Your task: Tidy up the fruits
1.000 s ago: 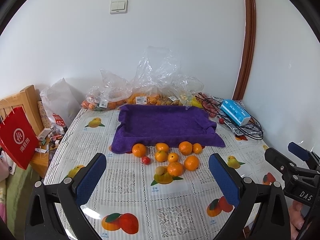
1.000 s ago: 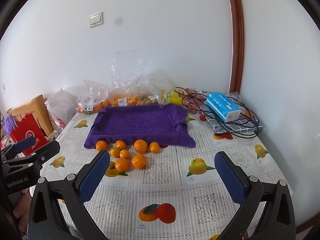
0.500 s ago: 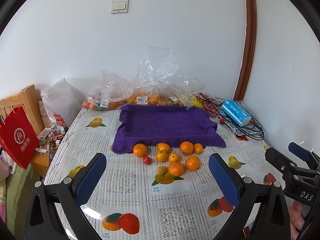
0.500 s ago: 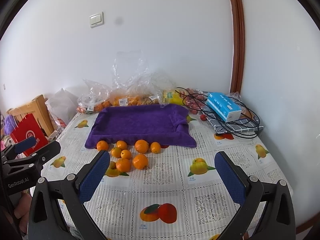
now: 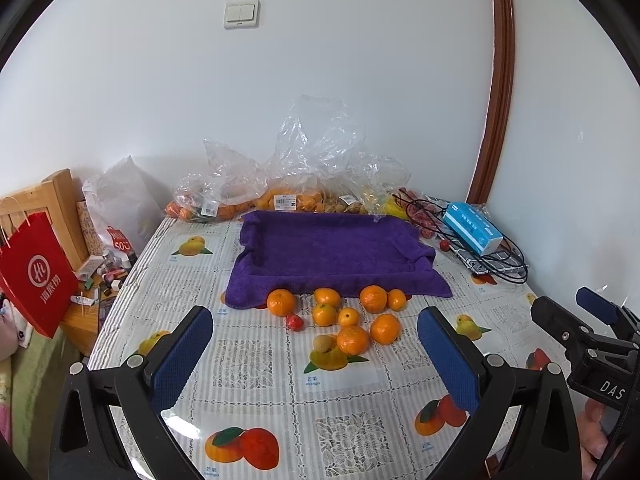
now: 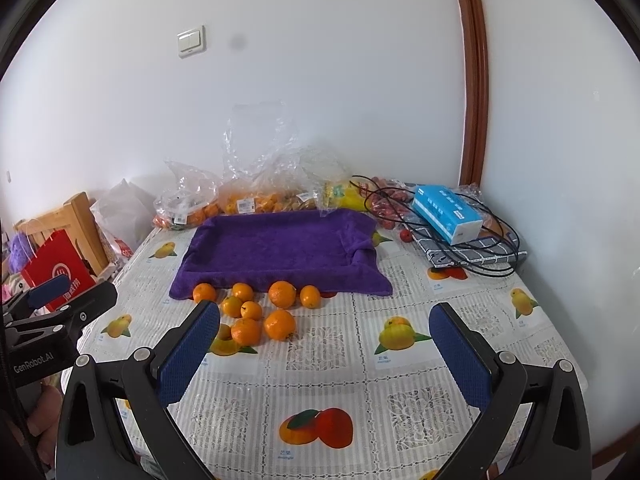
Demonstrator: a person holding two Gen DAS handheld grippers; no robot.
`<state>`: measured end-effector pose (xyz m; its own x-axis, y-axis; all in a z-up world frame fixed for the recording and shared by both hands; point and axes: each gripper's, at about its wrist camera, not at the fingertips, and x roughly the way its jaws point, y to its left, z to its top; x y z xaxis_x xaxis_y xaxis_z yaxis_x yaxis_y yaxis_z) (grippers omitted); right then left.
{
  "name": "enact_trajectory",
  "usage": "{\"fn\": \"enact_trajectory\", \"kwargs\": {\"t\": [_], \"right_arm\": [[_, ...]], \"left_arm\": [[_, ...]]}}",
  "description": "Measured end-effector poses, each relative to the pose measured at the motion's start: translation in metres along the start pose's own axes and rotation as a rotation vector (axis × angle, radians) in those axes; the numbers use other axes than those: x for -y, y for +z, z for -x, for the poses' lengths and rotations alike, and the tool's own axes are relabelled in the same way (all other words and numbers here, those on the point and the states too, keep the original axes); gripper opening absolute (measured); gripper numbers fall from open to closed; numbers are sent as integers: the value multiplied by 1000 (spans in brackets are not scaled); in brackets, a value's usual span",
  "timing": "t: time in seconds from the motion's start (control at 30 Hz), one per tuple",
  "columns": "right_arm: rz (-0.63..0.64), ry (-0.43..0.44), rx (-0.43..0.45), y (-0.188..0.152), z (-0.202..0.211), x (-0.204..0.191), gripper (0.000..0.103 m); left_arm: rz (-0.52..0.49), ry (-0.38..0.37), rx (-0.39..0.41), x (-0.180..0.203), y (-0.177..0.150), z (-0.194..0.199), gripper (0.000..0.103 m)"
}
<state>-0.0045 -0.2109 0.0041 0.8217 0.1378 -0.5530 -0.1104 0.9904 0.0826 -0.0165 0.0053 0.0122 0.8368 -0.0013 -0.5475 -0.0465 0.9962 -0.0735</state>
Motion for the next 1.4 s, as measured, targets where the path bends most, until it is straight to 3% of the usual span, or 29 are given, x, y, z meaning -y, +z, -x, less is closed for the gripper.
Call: {"fn": "enact_trajectory", "kwargs": {"t": [0.43, 0.63, 1.0, 1.07, 1.17, 1.4], "right_arm": [[-10, -41, -51, 1, -36, 2, 103], [-9, -1, 11, -8, -65, 7, 103], [22, -6, -177, -21, -152, 1, 103], [21, 5, -187, -24, -167, 2, 97], [30, 15, -223, -25, -191, 4, 86], [8, 73, -296, -20, -234, 8, 67]], "left_arm": [[-21, 39, -55, -6, -3, -39, 103], [-30, 34, -106, -15, -10, -77, 103], [21, 18, -187, -40, -28, -145, 102], [13, 26, -206, -42, -30, -156, 101], [13, 12, -232, -48, -30, -169, 90], [46, 28, -256, -67, -31, -196, 89]]}}
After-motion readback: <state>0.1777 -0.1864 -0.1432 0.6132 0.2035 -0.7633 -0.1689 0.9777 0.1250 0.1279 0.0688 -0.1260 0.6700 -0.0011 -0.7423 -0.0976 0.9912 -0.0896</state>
